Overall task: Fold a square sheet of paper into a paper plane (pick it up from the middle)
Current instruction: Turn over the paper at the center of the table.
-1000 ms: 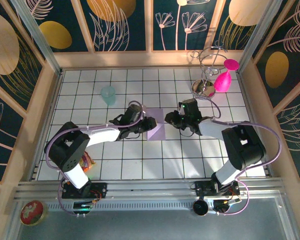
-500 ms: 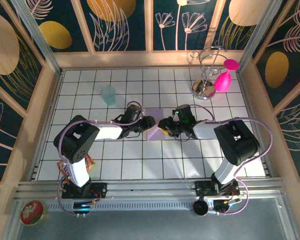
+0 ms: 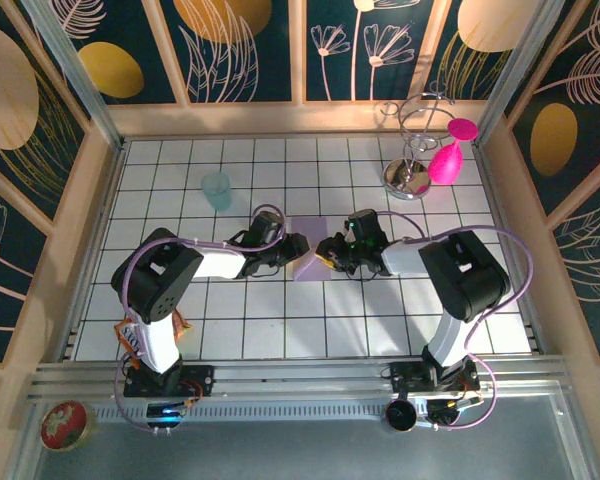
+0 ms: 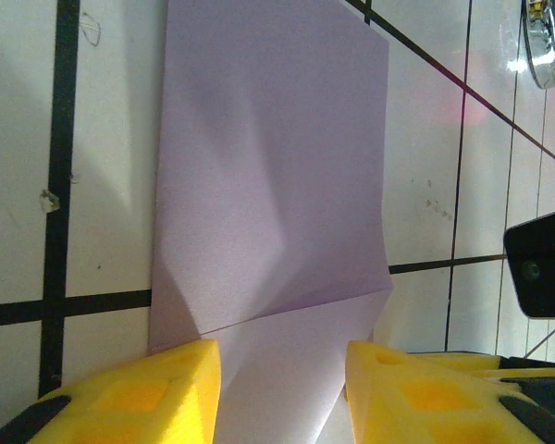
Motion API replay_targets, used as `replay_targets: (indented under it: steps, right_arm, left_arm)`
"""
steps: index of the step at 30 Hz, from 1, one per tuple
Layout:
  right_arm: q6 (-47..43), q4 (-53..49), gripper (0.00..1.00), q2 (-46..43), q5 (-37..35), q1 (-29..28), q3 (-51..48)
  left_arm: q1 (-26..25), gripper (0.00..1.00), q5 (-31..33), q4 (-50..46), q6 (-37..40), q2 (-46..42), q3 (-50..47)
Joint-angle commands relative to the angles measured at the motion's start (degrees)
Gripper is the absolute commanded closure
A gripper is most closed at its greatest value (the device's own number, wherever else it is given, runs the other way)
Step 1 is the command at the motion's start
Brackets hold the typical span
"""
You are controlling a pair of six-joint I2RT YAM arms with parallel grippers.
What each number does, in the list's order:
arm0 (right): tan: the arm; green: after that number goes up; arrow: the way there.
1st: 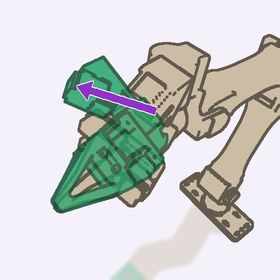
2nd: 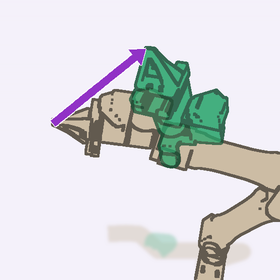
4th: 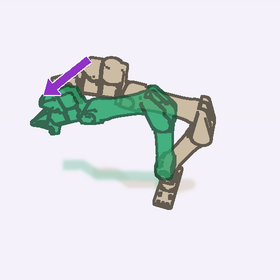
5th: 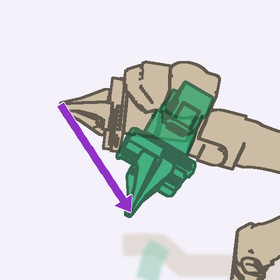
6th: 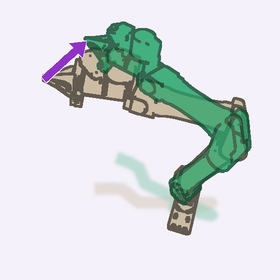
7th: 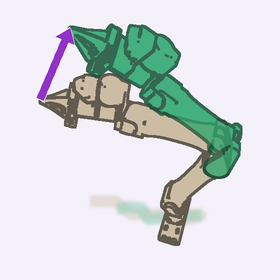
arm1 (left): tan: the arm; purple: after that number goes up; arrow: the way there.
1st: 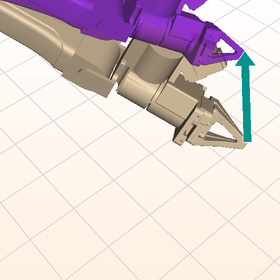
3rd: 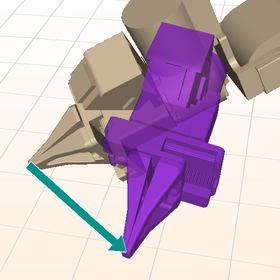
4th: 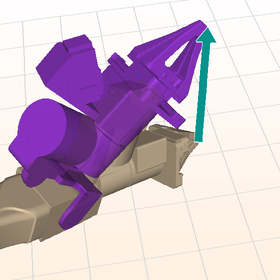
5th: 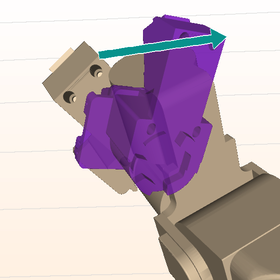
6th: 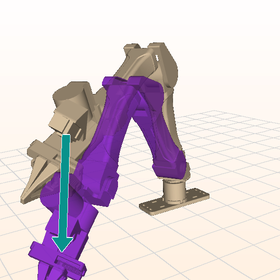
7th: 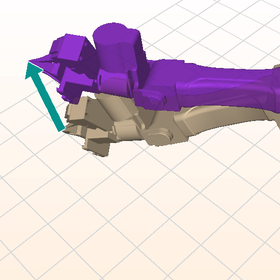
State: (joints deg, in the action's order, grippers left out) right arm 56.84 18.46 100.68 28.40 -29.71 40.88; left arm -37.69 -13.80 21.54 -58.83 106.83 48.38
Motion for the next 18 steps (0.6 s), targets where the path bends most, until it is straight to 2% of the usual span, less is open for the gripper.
replay_targets:
  steps: [1, 12, 18]
  right_arm:
    - [1.1, 3.1, 0.72, 1.3, 0.8, -0.4, 1.3]
    - [1.0, 5.0, 0.79, 3.5, 1.9, -0.5, 2.4]
    - [2.5, 10.0, 0.82, 4.3, 3.8, -0.5, 1.7]
  left_arm:
    - [0.3, 0.60, 1.4, -0.6, -0.7, 2.0, -1.6]
    - [0.3, 0.60, 1.2, -1.0, -0.5, 1.6, -1.3]
    - [0.4, 0.60, 1.3, -1.2, -0.3, 0.8, -1.1]
